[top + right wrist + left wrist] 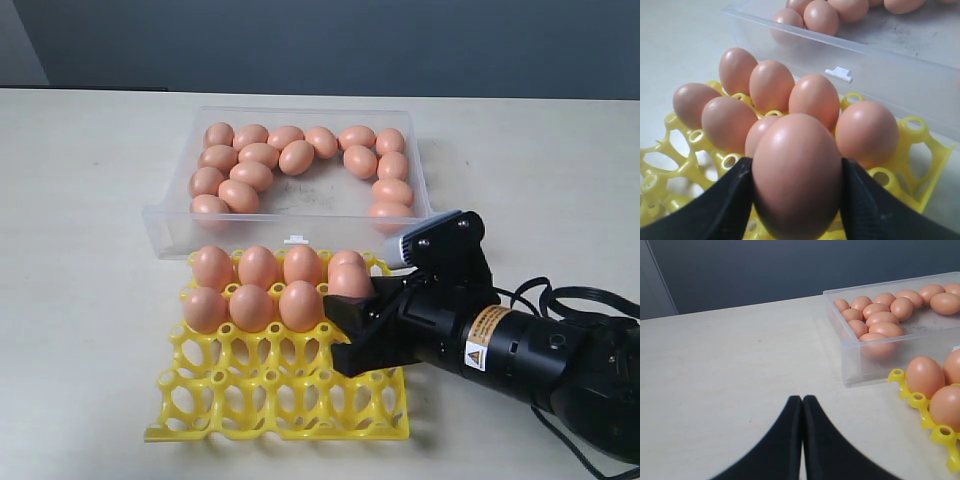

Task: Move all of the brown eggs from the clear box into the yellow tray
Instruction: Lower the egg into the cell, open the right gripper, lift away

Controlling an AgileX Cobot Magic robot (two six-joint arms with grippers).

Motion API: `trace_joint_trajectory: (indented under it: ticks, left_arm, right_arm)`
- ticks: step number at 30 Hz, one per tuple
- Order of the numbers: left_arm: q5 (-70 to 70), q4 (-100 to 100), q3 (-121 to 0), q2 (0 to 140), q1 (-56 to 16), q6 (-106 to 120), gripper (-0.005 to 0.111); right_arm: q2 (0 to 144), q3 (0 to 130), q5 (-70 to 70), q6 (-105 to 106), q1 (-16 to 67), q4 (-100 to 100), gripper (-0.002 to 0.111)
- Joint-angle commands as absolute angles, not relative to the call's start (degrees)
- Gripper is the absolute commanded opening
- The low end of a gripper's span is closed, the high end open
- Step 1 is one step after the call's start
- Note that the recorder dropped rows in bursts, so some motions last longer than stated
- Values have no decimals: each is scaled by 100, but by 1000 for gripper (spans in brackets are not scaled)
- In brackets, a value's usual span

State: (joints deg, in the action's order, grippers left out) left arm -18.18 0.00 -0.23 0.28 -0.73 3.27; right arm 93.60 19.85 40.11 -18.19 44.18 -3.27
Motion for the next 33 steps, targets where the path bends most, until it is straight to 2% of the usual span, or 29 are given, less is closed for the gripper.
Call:
trace_joint_trajectory:
  ticks: [1,6,12,14,28,33]
  left_arm:
    - [-1769,0,0,0,-49,324,0]
    - [-1769,0,0,0,-49,324,0]
    - [-1769,0,0,0,-49,324,0]
    - [-1769,0,0,0,-49,324,0]
    - [-1769,0,0,0,-49,324,0]
    - [-1769,0,0,0,-49,324,0]
  right_arm:
    - [9367,1975,4100,-1835,4404,-291,37]
    - [9367,1975,4053,-1860,4404,-221,38]
    - [9367,2025,4038,-1860,4404,0,57]
    - [9370,2121,3901,-1860,4404,59,60]
    - [9370,2609,3909,-1850,4404,602,60]
    - [9370,2609,2898,-1809,4404,1051,59]
